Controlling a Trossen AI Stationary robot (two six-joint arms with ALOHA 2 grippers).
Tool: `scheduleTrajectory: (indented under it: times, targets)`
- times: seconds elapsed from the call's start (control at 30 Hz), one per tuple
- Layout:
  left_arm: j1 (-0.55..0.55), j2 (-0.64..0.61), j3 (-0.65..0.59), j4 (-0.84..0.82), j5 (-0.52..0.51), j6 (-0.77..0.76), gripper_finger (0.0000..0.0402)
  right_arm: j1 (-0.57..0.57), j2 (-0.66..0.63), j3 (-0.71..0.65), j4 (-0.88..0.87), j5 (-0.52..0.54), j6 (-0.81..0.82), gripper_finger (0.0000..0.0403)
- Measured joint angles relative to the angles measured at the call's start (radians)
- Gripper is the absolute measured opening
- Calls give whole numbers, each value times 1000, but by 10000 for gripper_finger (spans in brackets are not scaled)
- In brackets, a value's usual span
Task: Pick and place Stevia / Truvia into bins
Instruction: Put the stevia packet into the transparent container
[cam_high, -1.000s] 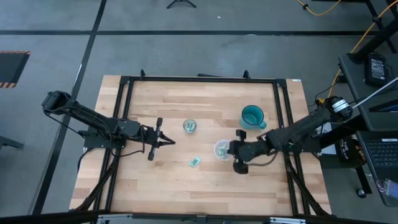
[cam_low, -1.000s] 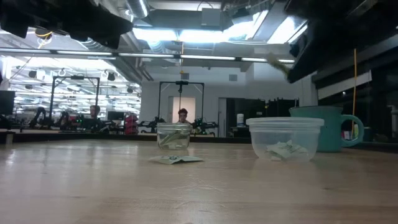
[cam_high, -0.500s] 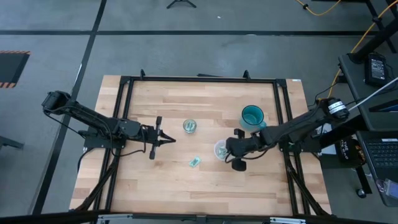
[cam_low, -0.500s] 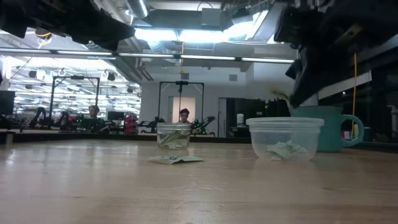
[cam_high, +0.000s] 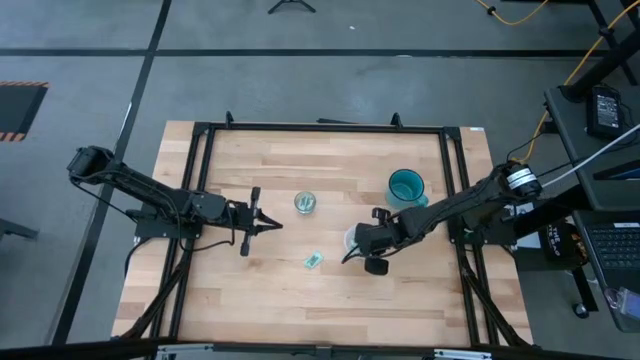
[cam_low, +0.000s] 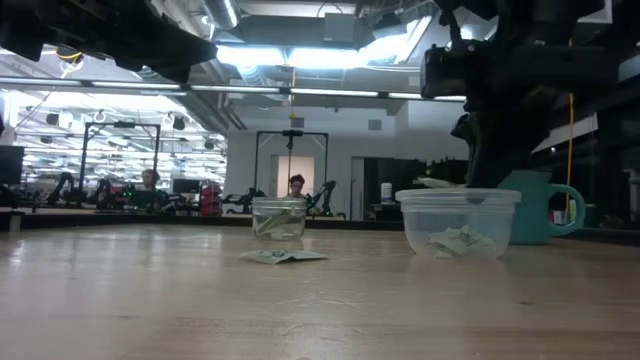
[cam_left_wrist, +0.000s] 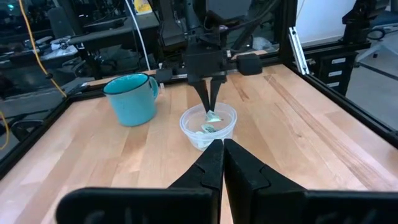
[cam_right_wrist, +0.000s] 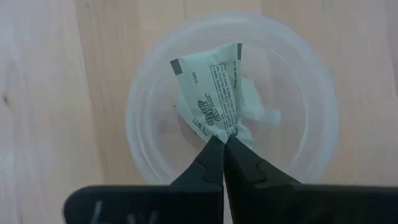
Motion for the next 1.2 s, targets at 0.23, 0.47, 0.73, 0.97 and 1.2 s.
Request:
scheduleTrajectory:
  times: [0.23,0.47,0.73,0.97,1.2]
  targets:
    - [0,0,0,0,0,-3,8,0,9,9,1,1,-22,22]
    - [0,0,0,-13,0,-28,7,0,9,9,1,26,-33,51]
    - [0,0,0,-35,0,-52,6,0,-17,9,-30,25,-57,106]
    - [0,0,0,-31,0,-29,18,25,-137,9,-56,177,-80,86]
    - [0,0,0,-17,-30,-27,72,128,-227,10,-45,436,-82,12]
